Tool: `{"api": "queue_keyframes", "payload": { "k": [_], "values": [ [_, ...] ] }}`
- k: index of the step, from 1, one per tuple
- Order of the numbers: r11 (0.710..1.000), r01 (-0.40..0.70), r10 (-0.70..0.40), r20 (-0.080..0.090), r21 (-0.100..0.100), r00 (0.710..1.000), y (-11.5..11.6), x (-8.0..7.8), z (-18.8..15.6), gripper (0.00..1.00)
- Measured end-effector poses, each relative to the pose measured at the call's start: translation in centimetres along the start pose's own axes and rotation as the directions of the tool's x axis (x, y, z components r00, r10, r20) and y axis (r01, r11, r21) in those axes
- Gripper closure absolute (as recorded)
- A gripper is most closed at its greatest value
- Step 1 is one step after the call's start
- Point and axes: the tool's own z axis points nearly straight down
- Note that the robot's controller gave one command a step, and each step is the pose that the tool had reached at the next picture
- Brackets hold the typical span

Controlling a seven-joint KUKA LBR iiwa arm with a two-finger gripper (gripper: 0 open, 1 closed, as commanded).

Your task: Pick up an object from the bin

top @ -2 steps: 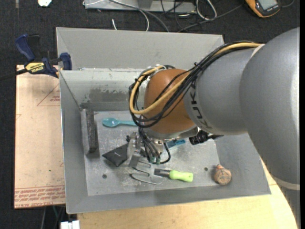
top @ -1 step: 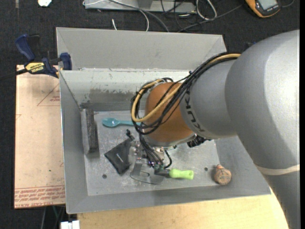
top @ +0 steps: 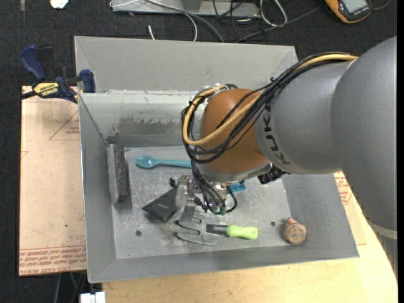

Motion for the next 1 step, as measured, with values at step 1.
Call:
{"api": "queue_keyframes", "payload": {
  "k": [1],
  "values": [
    [0.989, 0.147, -0.147, -0.002, 0.0, 0.989, -0.84, -0.59, -5.54, 1.0]
  ]
}}
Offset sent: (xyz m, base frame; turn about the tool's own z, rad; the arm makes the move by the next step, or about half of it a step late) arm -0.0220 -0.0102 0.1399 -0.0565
